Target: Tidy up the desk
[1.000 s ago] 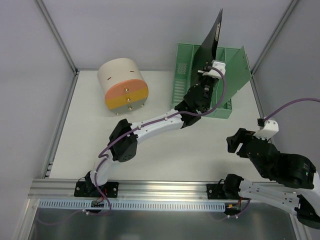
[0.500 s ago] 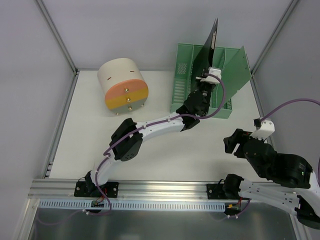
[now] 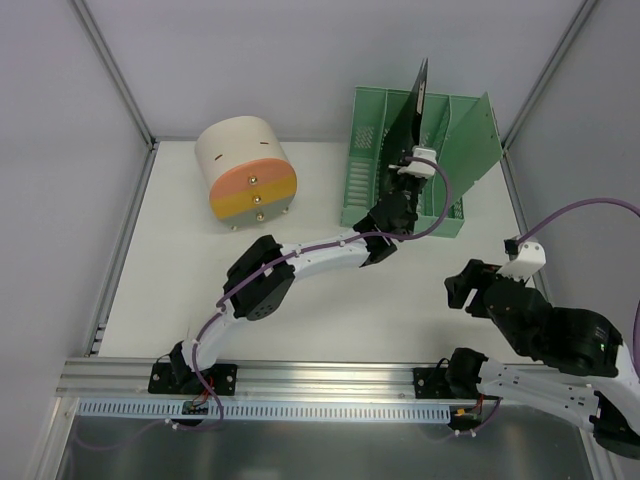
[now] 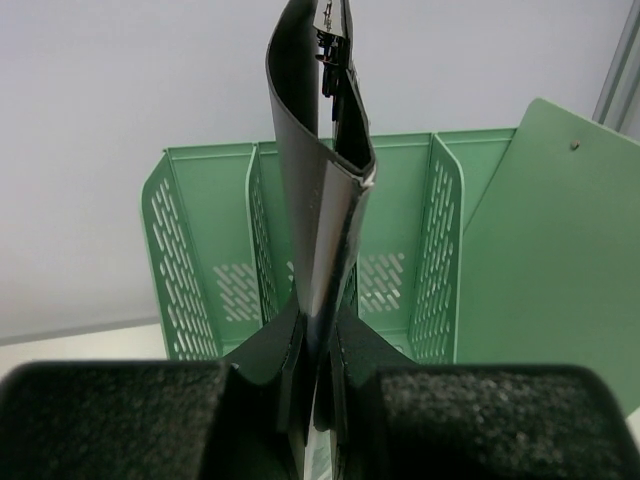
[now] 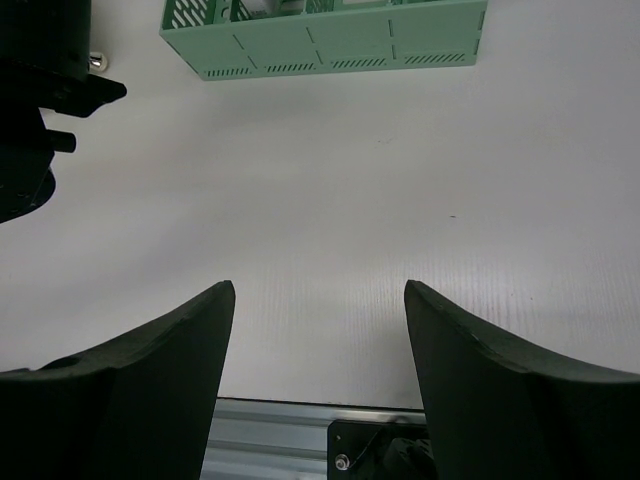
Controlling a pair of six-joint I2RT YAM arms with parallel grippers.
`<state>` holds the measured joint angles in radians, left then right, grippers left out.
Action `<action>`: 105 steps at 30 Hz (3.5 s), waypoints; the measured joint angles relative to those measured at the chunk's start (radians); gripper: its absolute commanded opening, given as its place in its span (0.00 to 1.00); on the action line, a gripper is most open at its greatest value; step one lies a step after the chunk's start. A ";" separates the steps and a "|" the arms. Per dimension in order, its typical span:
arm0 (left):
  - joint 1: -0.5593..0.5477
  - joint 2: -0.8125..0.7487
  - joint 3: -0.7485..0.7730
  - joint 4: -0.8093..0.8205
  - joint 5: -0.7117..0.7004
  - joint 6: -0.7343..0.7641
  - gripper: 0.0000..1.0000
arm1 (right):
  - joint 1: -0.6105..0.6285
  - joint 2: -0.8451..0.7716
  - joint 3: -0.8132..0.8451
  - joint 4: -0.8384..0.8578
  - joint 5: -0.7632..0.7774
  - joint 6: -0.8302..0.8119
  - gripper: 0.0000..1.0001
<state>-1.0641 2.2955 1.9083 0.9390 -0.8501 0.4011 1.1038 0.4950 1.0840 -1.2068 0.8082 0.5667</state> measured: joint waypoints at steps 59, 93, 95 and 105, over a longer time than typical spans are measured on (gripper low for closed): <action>-0.056 -0.595 -0.117 -0.507 0.040 0.034 0.99 | 0.000 0.008 0.020 0.138 -0.028 -0.118 0.84; 0.582 -0.758 0.248 -1.633 0.719 -0.483 0.99 | -0.740 1.099 1.025 0.388 -0.819 -0.508 1.00; 0.588 -0.751 0.248 -1.641 0.748 -0.496 0.99 | -0.739 1.093 1.006 0.391 -0.836 -0.512 1.00; 0.595 -0.747 0.248 -1.656 0.803 -0.520 0.99 | -0.740 1.062 0.935 0.411 -0.867 -0.534 1.00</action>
<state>-0.4694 1.5482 2.1563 -0.7170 -0.0471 -0.1188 0.3641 1.5566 2.0193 -0.7956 -0.0589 0.0330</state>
